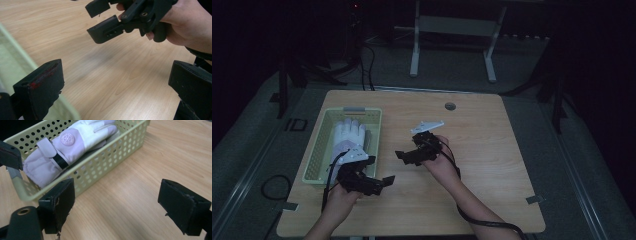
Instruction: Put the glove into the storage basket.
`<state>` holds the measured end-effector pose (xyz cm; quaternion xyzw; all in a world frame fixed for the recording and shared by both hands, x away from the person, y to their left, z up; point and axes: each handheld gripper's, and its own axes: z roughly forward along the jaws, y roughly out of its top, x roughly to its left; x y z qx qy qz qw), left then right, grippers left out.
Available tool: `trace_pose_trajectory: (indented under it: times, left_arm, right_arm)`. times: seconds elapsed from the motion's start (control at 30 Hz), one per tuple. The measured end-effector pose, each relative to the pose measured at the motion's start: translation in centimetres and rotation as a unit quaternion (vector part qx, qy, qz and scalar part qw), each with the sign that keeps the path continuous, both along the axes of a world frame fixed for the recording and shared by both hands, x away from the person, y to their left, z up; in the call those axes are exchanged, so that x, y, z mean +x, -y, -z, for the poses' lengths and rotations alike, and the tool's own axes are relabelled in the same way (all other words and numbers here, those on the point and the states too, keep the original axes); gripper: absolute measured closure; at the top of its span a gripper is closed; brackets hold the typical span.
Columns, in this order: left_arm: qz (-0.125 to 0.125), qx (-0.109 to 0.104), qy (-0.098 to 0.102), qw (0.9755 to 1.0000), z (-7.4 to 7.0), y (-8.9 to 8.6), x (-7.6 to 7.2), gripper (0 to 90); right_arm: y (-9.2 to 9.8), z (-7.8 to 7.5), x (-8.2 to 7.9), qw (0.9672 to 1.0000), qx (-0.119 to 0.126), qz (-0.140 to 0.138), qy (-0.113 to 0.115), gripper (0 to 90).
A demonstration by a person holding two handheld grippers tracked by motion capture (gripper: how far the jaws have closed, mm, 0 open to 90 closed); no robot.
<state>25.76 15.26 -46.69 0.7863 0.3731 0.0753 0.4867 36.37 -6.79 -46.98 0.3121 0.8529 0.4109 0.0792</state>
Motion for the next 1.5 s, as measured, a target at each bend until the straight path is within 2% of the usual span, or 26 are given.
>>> trace_pose_trajectory:
  times: [0.07, 0.13, 0.17, 0.23, 0.47, 0.57, 0.7, 0.83, 0.97, 1.0, 1.03, 1.27, 1.5]
  left_arm:
    - [0.013, 0.002, 0.002, 0.9999, 0.2, 0.7, -0.2, 0.4]
    - [0.039, -0.003, 0.002, 0.9992, 0.7, 1.4, -0.2, 0.4]
    - [0.049, 0.003, 0.002, 0.9988, 1.0, 1.8, -0.3, 0.4]
    - [0.060, 0.011, -0.001, 0.9981, 1.6, 2.6, -0.3, 0.4]
    - [0.097, 0.017, -0.012, 0.9951, 3.0, 5.0, -0.5, 0.4]
    - [0.104, 0.015, -0.017, 0.9943, 3.7, 5.6, -0.4, 0.4]
    - [0.115, 0.001, -0.016, 0.9933, 4.6, 6.3, -0.6, 0.4]
    - [0.122, 0.003, -0.015, 0.9924, 5.3, 7.0, -0.7, 0.4]
    - [0.124, 0.003, -0.015, 0.9922, 5.6, 7.2, -0.7, 0.3]
    - [0.129, 0.004, -0.021, 0.9915, 6.4, 7.6, -0.7, 0.4]
    - [0.130, 0.004, -0.022, 0.9913, 6.6, 7.7, -0.7, 0.4]
    - [0.149, 0.013, -0.019, 0.9885, 7.5, 8.6, -0.8, 0.4]
    - [0.160, 0.013, -0.031, 0.9866, 8.4, 9.1, -0.8, 0.4]
  right_arm:
    - [0.6, 0.3, -0.2, 1.0000, -0.002, -0.002, 0.001, 14.3]
    - [1.3, 0.8, -0.4, 1.0000, 0.001, -0.008, 0.005, 14.3]
    - [1.6, 1.0, -0.5, 0.9999, 0.000, -0.007, 0.009, 14.3]
    - [2.4, 1.5, -0.6, 0.9999, 0.009, -0.005, 0.008, 14.3]
    - [4.6, 2.9, -0.9, 1.0000, 0.009, 0.002, -0.001, 14.2]
    - [5.1, 3.6, -1.1, 0.9999, 0.011, -0.002, -0.005, 14.1]
    - [5.8, 4.3, -1.4, 0.9999, 0.012, -0.007, 0.003, 14.0]
    - [6.1, 4.8, -1.6, 0.9999, 0.009, -0.006, 0.001, 14.0]
    - [6.5, 5.0, -1.7, 0.9998, 0.015, -0.010, 0.001, 13.9]
    - [7.0, 5.2, -1.9, 0.9997, 0.022, -0.014, 0.003, 13.7]
    - [7.2, 5.4, -2.0, 0.9996, 0.023, -0.014, 0.003, 13.8]
    - [8.1, 6.4, -2.5, 0.9996, 0.015, -0.025, -0.001, 13.7]
    - [8.6, 7.4, -3.2, 0.9995, 0.008, -0.029, 0.000, 13.7]
